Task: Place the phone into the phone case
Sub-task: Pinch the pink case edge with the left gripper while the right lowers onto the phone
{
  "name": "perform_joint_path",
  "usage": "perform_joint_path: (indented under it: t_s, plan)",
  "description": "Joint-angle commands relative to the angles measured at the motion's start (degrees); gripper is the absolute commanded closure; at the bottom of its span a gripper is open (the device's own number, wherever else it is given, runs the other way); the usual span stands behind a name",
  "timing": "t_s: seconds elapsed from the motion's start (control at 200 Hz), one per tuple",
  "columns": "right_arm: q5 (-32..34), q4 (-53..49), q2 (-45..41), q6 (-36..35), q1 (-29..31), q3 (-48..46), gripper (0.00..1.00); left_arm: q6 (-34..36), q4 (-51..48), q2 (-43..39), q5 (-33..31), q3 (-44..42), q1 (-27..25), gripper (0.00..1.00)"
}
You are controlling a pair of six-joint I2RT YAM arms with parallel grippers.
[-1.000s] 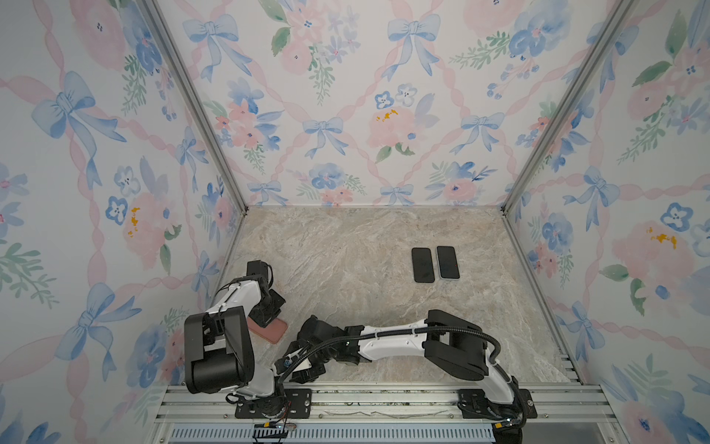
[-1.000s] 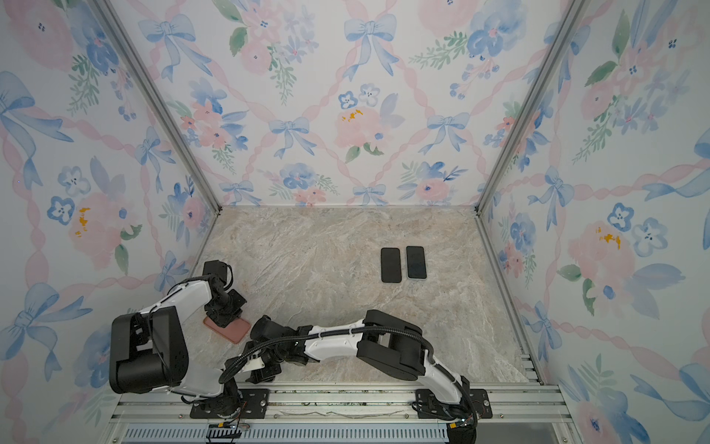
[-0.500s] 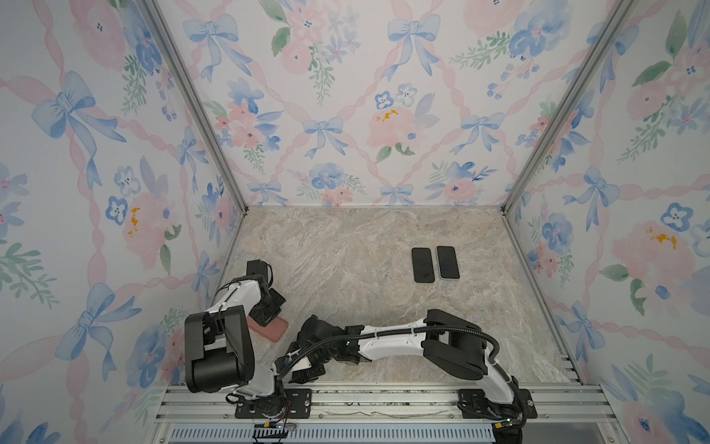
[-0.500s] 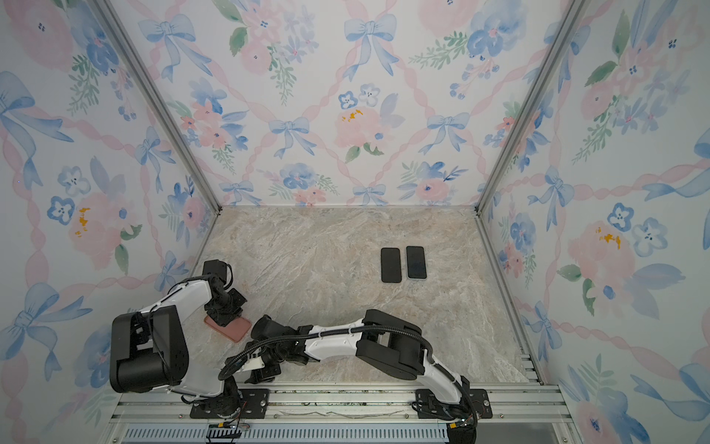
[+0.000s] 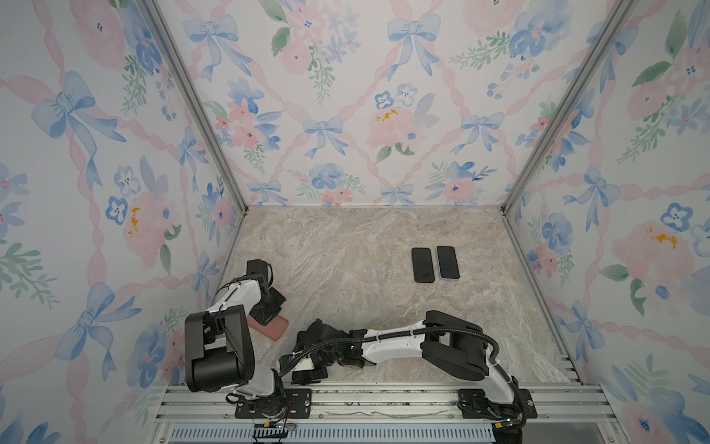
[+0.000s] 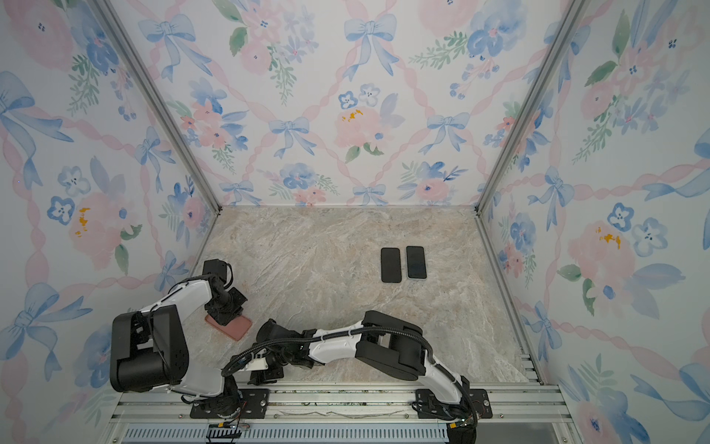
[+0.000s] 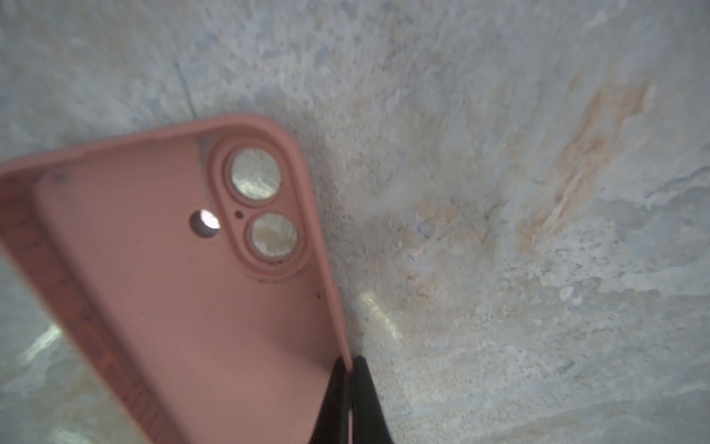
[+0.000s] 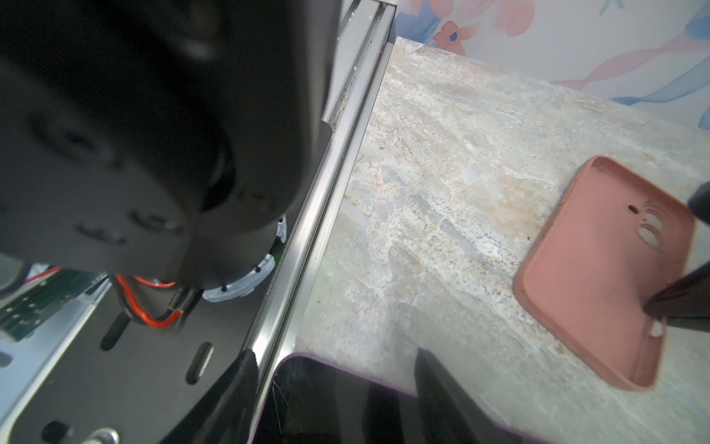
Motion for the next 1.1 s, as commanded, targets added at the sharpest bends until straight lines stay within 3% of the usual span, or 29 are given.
perform_joint_path:
  t_s: [0.0, 0.445, 0.665, 1.095]
  plan:
    - [0.42, -2.02, 2.26, -1.54, 1.13, 3.66, 0.33, 0.78, 1.54, 1.25, 1.43, 0.15, -0.19, 0.96]
    - [4.18, -4.73, 3.8, -2.55, -0.84, 1.46, 0.34, 1.36, 1.52, 1.39, 2.1, 0.75, -0.02, 0.97]
    - [9.24, -11.7, 4.02, -7.62, -0.9, 2.2, 0.37, 1.59, 1.54, 2.24, 3.01, 1.03, 0.07, 0.97]
    - [16.53, -15.95, -4.88, -9.35, -3.82, -6.23, 0.36, 1.67, 1.79, 3.31, 3.93, 1.78, 0.18, 0.96]
